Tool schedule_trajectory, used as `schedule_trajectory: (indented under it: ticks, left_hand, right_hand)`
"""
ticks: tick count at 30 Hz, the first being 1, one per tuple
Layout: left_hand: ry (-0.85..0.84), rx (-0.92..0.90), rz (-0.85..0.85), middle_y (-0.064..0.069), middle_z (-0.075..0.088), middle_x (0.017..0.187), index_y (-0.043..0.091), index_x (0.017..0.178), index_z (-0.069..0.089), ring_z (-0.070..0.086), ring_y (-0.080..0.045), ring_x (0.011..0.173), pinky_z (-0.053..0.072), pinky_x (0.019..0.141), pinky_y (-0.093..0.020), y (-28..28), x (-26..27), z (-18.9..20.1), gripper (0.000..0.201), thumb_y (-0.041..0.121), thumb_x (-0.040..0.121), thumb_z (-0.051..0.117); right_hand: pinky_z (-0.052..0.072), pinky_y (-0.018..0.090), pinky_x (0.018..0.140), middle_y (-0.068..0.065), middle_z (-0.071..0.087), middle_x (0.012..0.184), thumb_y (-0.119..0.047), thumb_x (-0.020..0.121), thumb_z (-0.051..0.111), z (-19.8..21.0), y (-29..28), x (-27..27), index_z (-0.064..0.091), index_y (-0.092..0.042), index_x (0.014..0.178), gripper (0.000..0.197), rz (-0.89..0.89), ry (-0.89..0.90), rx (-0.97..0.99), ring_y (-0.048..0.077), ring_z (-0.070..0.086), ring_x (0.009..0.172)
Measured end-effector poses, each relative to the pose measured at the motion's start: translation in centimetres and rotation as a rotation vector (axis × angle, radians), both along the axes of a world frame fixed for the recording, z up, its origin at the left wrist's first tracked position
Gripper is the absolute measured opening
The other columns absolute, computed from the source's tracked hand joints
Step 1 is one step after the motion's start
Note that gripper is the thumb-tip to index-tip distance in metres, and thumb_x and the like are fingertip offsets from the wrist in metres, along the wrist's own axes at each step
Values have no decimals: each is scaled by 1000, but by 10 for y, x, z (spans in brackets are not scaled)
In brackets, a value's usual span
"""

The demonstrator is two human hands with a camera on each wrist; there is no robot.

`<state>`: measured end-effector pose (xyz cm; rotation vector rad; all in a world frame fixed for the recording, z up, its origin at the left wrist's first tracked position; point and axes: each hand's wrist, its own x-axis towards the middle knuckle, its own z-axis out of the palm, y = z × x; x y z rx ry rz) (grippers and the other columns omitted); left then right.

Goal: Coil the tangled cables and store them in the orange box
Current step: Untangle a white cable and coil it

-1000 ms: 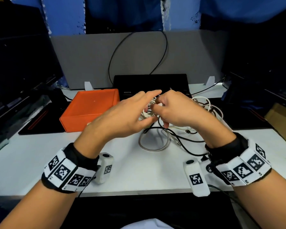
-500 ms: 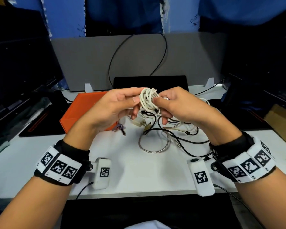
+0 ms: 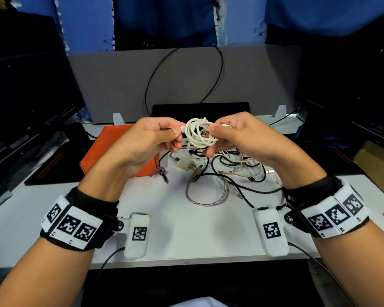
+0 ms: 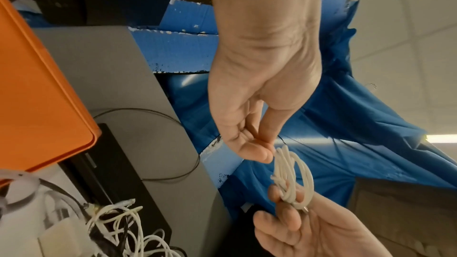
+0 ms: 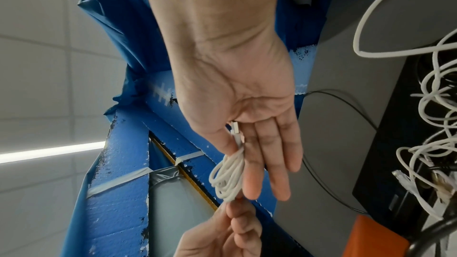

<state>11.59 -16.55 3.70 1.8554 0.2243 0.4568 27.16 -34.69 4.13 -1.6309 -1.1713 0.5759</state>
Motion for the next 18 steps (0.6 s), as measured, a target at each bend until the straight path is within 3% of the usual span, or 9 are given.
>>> schedule_trajectory:
  ticks: [1,3,5,6,8,11,13,15,18]
  left_hand:
    - [30,19,-16,-10,65,85,-4,111,69,63,-14,75,54,70,-23,0,-1,0,21,-2,102,50]
    - [93,84,-28,-10,72,95,4,111,71,68,-18,86,59,76,-29,-3,-2,1,21,6,105,51]
    - [121,127,-7,-3,76,108,12,119,70,72,-19,101,61,85,-35,-11,-3,2,23,21,106,52]
    - [111,137,2,-1,76,113,17,124,68,72,-17,105,61,89,-37,-14,-2,3,26,30,105,55]
    - [87,174,18,-2,75,114,22,131,63,72,-17,105,61,91,-41,-21,0,2,36,38,98,64]
    - [50,159,13,-16,75,108,14,126,66,73,-34,98,61,86,-42,-27,4,0,30,20,96,70]
    - [32,119,31,-20,75,106,10,123,68,74,-36,93,61,83,-39,-25,4,1,27,12,96,69]
    - [26,105,53,-19,76,105,10,122,68,74,-31,88,62,80,-36,-22,2,4,26,10,97,68]
    - [12,101,92,-13,77,103,13,121,69,74,-26,87,62,77,-34,-10,-1,6,25,9,96,69]
  right_hand:
    - [58,30,91,14,79,84,-22,106,58,-1,1,0,70,-3,96,25,-9,-12,-34,20,79,85]
    - [50,22,65,6,80,82,-26,104,60,-3,2,-1,69,-2,96,26,-70,-111,-116,7,69,60]
    - [30,20,42,-4,79,77,-28,102,59,-6,3,-3,68,-3,94,27,-162,-293,-181,4,36,39]
    - [26,19,37,-7,79,75,-29,101,59,-7,5,-4,67,-6,91,26,-188,-367,-195,6,32,36]
    - [29,17,35,-10,78,74,-33,101,58,-9,8,-8,63,-14,85,25,-202,-454,-199,6,38,35]
    - [46,22,45,-12,76,74,-40,102,56,-14,13,-13,65,-23,91,21,-213,-482,-181,6,66,56]
    - [61,36,67,-13,77,78,-44,101,55,-16,15,-13,67,-27,97,21,-167,-412,-174,11,75,75]
    - [61,48,85,-10,79,84,-51,99,56,-15,16,-12,68,-29,100,25,-106,-321,-166,10,76,82]
    - [57,46,95,-5,79,90,-59,100,53,-11,12,-9,70,-29,108,35,-94,-249,-149,10,77,83]
